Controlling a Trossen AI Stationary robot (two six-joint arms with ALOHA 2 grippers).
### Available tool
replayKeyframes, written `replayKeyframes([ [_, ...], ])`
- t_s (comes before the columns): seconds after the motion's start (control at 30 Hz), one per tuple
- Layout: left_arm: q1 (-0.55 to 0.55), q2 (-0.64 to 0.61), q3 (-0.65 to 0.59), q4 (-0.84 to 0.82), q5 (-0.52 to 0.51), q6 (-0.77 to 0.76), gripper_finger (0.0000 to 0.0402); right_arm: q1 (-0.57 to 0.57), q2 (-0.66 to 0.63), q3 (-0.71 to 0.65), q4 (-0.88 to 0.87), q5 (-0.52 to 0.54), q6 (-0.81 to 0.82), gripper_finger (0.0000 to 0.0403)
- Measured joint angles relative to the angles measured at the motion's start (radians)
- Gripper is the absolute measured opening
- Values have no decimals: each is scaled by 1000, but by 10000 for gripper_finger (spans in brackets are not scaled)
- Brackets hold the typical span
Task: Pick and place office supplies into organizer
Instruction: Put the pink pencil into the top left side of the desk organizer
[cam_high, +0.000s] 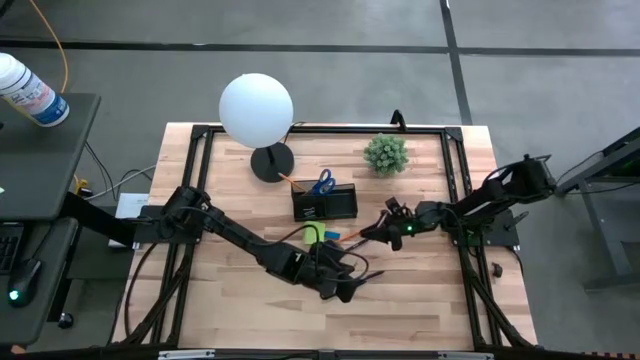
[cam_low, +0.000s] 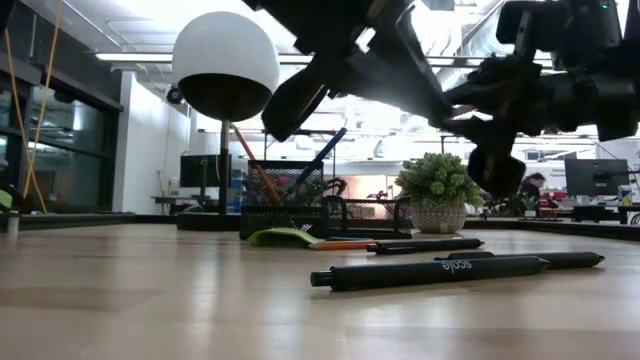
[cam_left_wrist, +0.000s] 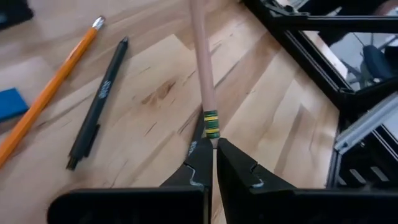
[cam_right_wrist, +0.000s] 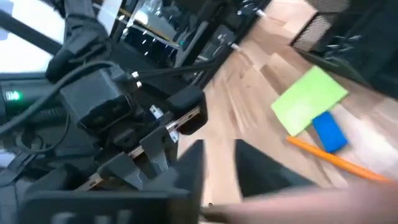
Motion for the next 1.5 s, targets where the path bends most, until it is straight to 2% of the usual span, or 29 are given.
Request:
replayKeyframes([
  [0.1,7,0,5,-11,10,19,0,0,2,24,3,-13,-26,21],
  [0.13,10,1,5,-13,13,21,0,0,1,28,5,-13,-35,11],
  [0.37,11,1,7,-12,49,28,9,-21,2,48,8,-38,-55,4],
  [0.8,-22,1,8,-24,133,-1,91,-128,-1,48,82,-109,-63,1],
  [0.93,-39,1,8,-30,160,-19,102,-167,-1,126,71,-180,-107,1],
  [1.07,-68,-27,9,-94,142,-20,98,-210,-1,295,-84,-282,-230,1],
  [1.23,-126,-129,9,-360,2,-59,77,-301,-1,552,-478,-380,-490,0],
  [1.4,-189,-217,9,-565,-98,-108,56,-388,1,768,-784,-379,-750,0],
  [1.5,-212,-244,9,-627,-127,-141,47,-415,29,859,-900,-350,-863,0],
])
